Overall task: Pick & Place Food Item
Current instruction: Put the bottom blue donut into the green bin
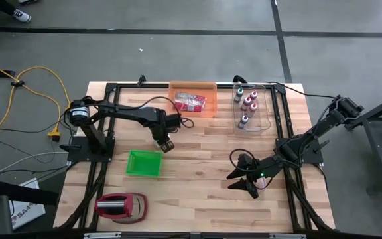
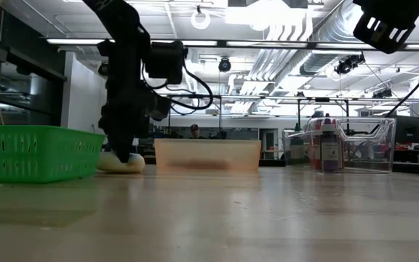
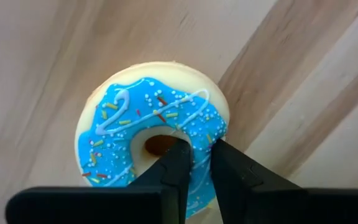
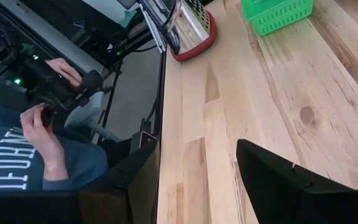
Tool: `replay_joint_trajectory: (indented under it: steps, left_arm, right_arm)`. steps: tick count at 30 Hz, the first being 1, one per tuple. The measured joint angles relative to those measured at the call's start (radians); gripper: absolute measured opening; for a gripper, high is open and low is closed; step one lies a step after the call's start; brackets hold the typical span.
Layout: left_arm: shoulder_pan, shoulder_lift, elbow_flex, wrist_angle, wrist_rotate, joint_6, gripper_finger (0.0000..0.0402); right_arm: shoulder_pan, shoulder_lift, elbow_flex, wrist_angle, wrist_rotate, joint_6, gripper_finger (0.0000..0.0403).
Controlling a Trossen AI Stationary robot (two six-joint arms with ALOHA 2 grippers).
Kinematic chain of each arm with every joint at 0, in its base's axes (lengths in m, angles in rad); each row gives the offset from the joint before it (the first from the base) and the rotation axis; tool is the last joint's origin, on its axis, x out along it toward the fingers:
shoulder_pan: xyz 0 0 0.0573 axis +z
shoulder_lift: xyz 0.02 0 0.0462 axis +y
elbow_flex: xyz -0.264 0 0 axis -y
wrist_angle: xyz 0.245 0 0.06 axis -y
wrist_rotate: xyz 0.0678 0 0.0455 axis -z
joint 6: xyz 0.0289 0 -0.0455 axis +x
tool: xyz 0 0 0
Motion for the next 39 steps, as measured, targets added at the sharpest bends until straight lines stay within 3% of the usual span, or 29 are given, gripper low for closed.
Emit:
replay_joint_trajectory:
  steps: [4, 13, 26, 39]
  left_arm:
    - [0.035, -0.01, 0.001, 0.008, 0.077, 0.029, 0.0051]
    - [0.043, -0.132, 0.003, -0.009, 0.077, 0.037, 0.0051]
    - [-0.033, -0.323, 0.003, -0.106, -0.029, 0.014, 0.0051]
    - [-0.242, -0.354, 0.003, -0.172, -0.028, -0.207, 0.0051]
  right_arm:
    - [0.0, 0.0, 0.0, 0.0, 0.0, 0.0, 0.0204]
    - [0.0, 0.0, 0.0, 0.001, 0.0, 0.0, 0.0204]
    - [0.0, 0.0, 0.0, 0.001, 0.0, 0.0, 0.0204]
    - [0.0, 0.0, 0.0, 0.002, 0.0, 0.0, 0.0204]
